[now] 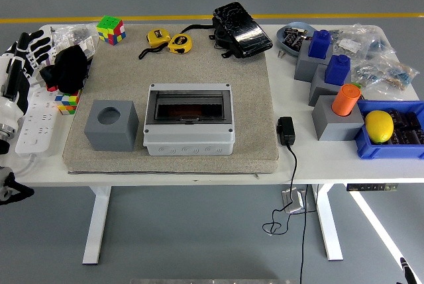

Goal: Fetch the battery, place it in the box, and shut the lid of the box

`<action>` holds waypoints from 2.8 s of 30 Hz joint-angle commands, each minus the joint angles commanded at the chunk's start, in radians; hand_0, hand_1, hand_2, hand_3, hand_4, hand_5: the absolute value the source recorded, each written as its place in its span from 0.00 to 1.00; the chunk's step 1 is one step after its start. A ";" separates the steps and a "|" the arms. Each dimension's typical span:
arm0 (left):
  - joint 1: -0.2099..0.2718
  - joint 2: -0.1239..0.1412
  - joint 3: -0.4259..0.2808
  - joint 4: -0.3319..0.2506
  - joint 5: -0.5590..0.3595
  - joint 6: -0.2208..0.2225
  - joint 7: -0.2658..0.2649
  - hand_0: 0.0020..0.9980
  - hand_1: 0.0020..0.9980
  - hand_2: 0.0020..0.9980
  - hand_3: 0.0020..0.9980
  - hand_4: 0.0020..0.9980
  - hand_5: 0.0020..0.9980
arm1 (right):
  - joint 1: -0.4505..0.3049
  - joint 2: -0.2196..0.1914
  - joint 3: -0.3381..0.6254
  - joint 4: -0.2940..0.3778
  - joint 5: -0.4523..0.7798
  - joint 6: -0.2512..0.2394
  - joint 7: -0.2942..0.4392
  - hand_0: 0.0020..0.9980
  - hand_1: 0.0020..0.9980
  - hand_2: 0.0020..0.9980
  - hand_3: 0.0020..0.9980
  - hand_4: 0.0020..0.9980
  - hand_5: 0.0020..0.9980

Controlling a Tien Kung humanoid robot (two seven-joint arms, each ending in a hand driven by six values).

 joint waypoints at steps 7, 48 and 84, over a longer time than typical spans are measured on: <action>0.002 0.000 0.000 -0.003 0.019 0.001 0.005 0.85 0.83 0.81 0.81 1.00 0.77 | -0.001 -0.001 -0.007 0.000 0.000 0.000 -0.001 0.82 0.77 0.75 0.79 1.00 1.00; 0.003 0.008 0.015 -0.008 0.030 0.006 0.006 0.84 0.83 0.81 0.81 1.00 0.76 | -0.002 -0.003 -0.013 0.000 0.004 -0.002 -0.005 0.82 0.77 0.75 0.79 1.00 1.00; 0.000 0.007 0.013 -0.007 0.029 0.012 0.004 0.84 0.83 0.81 0.81 1.00 0.74 | 0.000 0.001 -0.006 0.000 0.004 -0.001 -0.002 0.82 0.77 0.75 0.79 1.00 1.00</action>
